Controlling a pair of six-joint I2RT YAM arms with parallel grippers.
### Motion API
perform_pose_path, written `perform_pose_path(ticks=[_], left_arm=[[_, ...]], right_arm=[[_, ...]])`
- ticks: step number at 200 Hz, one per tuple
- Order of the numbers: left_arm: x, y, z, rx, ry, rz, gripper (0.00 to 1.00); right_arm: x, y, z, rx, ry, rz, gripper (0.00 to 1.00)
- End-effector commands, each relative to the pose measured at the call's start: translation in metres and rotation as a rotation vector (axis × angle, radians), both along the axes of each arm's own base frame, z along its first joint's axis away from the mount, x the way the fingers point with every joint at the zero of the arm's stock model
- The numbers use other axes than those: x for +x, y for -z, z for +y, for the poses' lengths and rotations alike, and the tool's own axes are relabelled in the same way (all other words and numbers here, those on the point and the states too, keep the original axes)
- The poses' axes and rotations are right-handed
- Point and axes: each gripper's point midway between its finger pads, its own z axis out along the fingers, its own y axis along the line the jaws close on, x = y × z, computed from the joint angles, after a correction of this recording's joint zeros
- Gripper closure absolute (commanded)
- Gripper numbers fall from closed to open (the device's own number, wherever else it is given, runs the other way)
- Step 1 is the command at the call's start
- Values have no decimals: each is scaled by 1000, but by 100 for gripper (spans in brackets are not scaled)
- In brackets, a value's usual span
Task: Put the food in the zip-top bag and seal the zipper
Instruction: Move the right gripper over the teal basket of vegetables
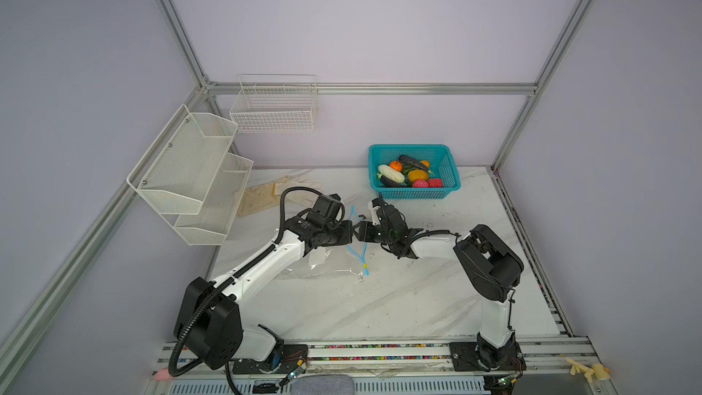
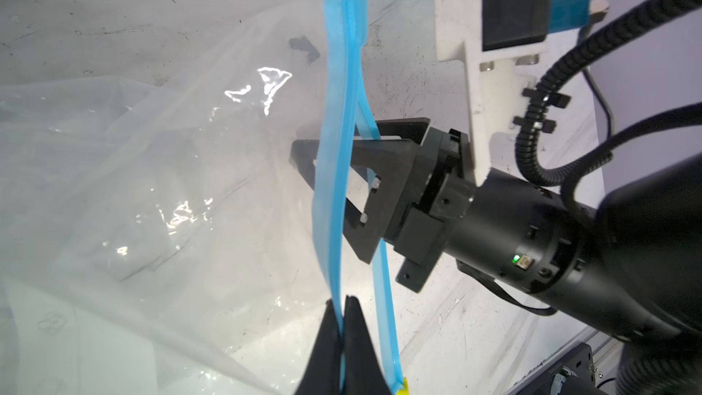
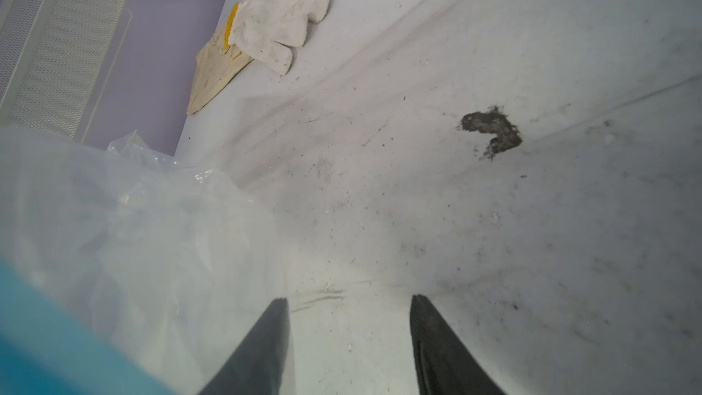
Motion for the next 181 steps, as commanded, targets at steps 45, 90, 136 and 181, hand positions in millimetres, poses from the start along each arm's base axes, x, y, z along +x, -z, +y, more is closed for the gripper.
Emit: perform_pose_path(ticks=[45, 90, 136, 181], left_arm=[[23, -26, -9, -3, -8, -68, 100], [29, -24, -10, 5, -23, -67, 100], [39, -25, -9, 26, -53, -70, 100], [49, -30, -5, 80, -75, -68, 100]], right_arm=[[-17, -75, -32, 7, 41, -102, 41], [14, -109, -69, -89, 145, -193, 39], [104, -108, -147, -257, 337, -214, 41], [177, -82, -187, -396, 387, -164, 44]])
